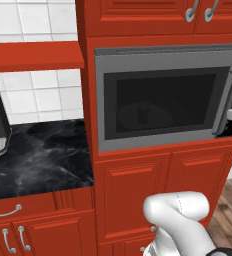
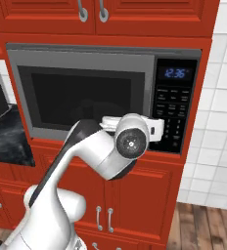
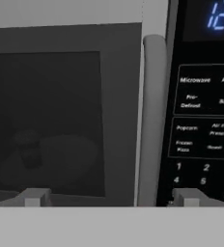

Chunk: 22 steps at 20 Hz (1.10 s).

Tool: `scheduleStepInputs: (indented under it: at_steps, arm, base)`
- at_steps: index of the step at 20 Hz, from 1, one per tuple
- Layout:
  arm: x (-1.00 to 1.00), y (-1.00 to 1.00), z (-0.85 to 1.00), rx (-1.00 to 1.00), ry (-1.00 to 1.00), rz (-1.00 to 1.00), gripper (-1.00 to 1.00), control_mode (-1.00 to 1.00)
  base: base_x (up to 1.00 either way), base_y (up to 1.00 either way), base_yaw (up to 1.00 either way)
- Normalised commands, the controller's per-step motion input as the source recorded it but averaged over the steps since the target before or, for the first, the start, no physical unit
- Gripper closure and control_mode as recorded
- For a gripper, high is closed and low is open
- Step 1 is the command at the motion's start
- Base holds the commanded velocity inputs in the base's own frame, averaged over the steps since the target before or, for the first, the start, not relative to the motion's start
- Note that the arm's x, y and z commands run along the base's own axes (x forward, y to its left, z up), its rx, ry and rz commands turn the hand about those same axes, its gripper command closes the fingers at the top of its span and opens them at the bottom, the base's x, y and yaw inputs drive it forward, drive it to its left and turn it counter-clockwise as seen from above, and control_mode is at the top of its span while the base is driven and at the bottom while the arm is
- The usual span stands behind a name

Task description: Open the microwave door.

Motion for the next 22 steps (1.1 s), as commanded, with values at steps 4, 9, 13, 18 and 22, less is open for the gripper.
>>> scheduleStepInputs:
  at_steps: [4,9,13,18,22]
  arm:
    - [0.23,-0.27,0.00,-0.05,-0.30,0.00,-1.00,-1.00]
    - [0.30,-0.33,0.00,-0.01,-0.19,-0.01,-1.00,-1.00]
    - [0.31,-0.07,0.00,0.00,0.00,0.00,-1.00,-1.00]
    - [0.38,-0.09,0.00,0.00,0.00,0.00,-1.00,-1.00]
    - [0.29,-0.11,0.00,0.00,0.00,0.05,-1.00,-1.00]
  base:
    - [0.00,0.00,0.00]
    - [0.00,0.00,0.00]
    - [0.00,0.00,0.00]
    - [0.00,0.00,0.00]
    - [0.00,0.00,0.00]
